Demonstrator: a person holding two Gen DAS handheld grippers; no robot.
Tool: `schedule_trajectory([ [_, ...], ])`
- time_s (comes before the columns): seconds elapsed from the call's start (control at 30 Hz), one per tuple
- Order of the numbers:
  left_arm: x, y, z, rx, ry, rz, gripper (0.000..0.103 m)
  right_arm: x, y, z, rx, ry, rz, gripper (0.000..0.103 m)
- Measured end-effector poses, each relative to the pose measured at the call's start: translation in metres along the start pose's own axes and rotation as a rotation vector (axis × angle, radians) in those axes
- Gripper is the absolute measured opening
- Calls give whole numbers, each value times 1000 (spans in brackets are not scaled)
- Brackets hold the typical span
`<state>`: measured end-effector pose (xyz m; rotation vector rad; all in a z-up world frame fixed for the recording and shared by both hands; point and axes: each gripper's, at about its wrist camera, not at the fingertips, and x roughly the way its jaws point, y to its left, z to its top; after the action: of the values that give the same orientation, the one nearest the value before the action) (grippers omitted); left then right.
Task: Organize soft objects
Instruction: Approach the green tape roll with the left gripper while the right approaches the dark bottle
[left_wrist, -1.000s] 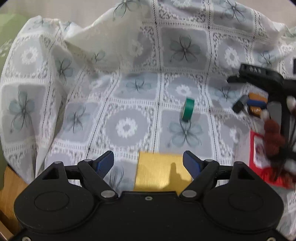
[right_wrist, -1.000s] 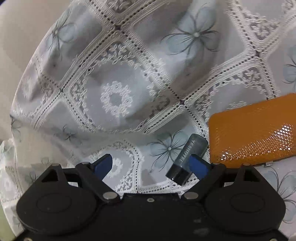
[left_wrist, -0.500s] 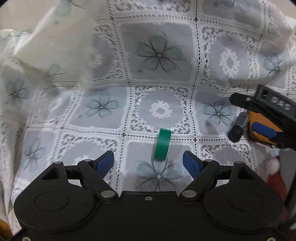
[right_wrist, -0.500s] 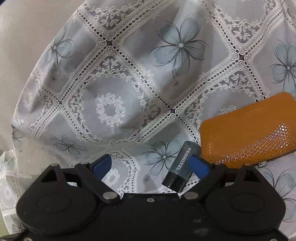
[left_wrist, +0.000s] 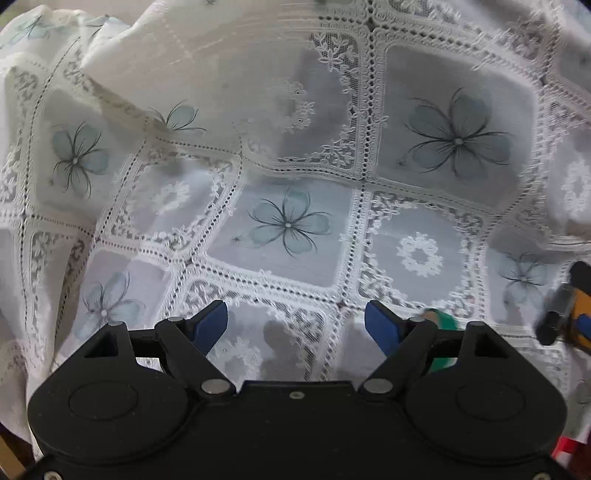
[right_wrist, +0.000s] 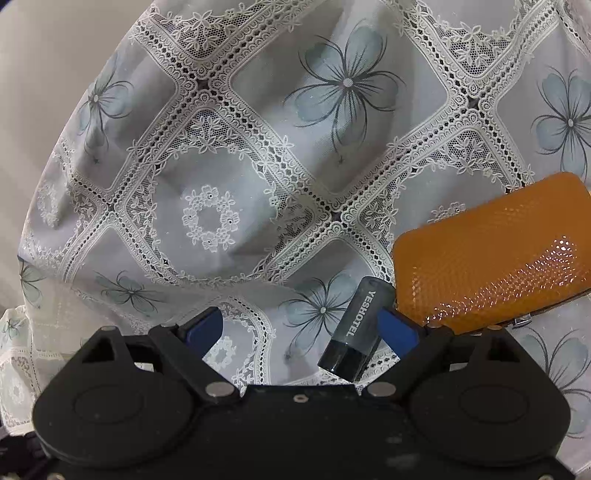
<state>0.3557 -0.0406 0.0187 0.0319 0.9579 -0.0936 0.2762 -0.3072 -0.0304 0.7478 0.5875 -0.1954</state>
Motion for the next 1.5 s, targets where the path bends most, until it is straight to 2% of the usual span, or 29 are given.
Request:
schedule_trajectory([
  [0.13,-21,-11,-13,48,-44,-104,78,-2,-1,1,8,4,-1,92],
  [0.23,-22,-31,-20,110,-21,-158,78,-2,-1,2,15,6,-5,92],
  [0.4,0,-40,-17,141,0,-107,78,1,-1,4,21,9,-12,93],
  [0.53,6,-20,-7,65,4,-81,81,3,0,4,21,10,-9,93],
  [0.67,11,1,1,17,1,-7,78,4,-1,4,24,12,-5,93],
  [0.8,10,3,-4,18,4,-48,78,5,-2,4,29,13,-4,93],
  [1.0,16,-29,-15,141,19,-91,80,5,-2,4,31,15,-9,93],
  [1.1,22,-43,-17,186,29,-69,81,5,-2,3,30,17,-10,93],
  [1.3,38,-38,-12,153,27,-44,78,5,-2,4,27,19,-10,93],
  [1.4,47,-34,-11,137,54,-78,69,6,-1,4,22,19,-11,93],
  [1.5,52,-37,-12,149,61,-68,69,7,0,3,15,24,-13,93],
])
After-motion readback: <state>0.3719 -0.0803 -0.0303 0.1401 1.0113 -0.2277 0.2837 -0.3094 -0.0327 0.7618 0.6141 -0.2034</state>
